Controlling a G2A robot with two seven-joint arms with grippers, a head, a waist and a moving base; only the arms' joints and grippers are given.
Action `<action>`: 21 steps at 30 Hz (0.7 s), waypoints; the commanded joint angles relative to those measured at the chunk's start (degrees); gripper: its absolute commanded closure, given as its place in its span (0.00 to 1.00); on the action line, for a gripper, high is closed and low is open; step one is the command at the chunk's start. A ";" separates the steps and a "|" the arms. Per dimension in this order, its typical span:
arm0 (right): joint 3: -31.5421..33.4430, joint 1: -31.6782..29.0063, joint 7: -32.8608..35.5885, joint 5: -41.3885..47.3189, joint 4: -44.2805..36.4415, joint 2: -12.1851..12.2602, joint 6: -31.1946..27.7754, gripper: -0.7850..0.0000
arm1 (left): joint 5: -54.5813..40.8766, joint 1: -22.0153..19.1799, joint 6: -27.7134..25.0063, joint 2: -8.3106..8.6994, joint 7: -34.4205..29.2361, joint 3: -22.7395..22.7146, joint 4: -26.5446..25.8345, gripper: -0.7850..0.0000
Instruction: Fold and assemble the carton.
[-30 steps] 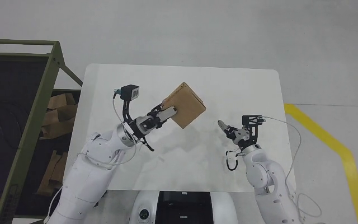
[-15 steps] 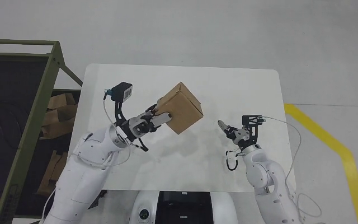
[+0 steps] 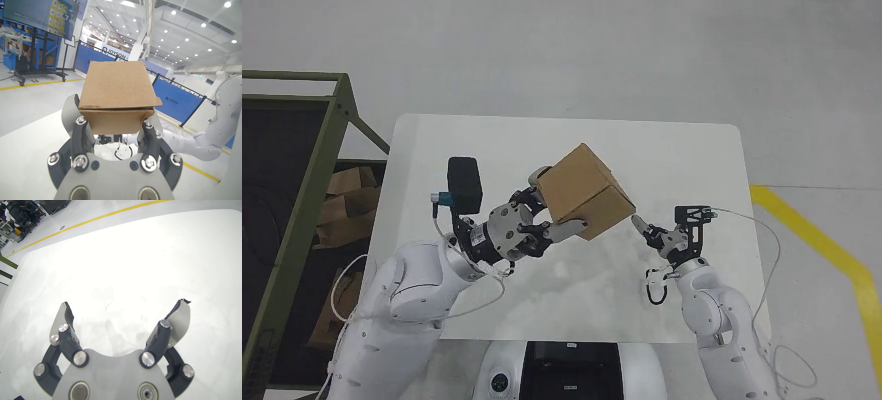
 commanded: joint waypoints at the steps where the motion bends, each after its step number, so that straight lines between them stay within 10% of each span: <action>1: 0.00 0.00 0.00 0.00 0.00 0.00 0.00 0.00 | 5.84 0.50 0.88 -0.10 2.38 0.37 -1.02 1.00; 21: 0.00 0.00 0.00 0.00 0.00 0.00 0.00 0.00 | 36.03 3.03 7.98 -0.76 19.71 6.59 -2.35 1.00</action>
